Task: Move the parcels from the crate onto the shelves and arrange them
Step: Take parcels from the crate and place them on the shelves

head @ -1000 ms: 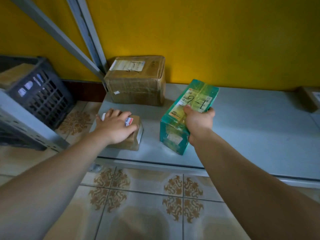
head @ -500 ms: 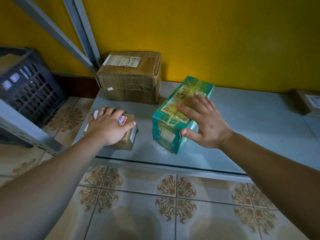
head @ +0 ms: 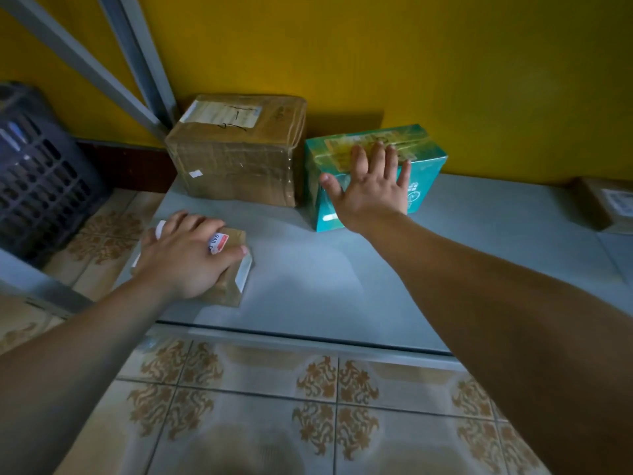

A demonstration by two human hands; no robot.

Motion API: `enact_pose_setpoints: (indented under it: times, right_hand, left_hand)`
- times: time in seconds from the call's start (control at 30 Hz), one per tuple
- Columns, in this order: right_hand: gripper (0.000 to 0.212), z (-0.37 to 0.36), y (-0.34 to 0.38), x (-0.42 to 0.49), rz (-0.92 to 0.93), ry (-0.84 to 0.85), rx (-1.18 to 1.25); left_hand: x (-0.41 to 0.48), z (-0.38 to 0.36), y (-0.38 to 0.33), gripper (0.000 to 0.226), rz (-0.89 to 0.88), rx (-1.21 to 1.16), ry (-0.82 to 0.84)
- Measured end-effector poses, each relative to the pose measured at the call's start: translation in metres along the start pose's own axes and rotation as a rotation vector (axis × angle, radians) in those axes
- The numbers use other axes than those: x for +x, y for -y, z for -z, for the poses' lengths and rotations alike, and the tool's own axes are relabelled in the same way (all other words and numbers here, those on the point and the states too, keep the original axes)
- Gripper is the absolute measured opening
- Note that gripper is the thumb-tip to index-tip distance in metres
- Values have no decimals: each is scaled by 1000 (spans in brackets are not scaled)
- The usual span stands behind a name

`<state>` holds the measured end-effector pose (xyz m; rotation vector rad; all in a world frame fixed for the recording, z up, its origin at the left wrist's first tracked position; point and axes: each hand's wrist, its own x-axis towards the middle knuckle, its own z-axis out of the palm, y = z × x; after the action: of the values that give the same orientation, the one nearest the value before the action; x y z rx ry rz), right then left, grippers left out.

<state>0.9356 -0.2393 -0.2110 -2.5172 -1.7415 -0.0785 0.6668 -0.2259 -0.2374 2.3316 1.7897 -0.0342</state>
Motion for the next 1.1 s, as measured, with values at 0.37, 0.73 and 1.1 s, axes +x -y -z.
enact_pose_setpoints:
  times: [0.37, 0.73, 1.1]
  right_hand:
    - [91, -7, -13, 49, -48, -4, -115]
    - [90, -15, -8, 82, -79, -55, -65]
    - [70, -13, -49, 88, 83, -257, -99]
  left_hand:
    - [0, -1, 0, 81, 8, -45, -55]
    - [2, -6, 3, 88, 7, -72, -74]
    - [1, -6, 3, 85, 3, -87, -85]
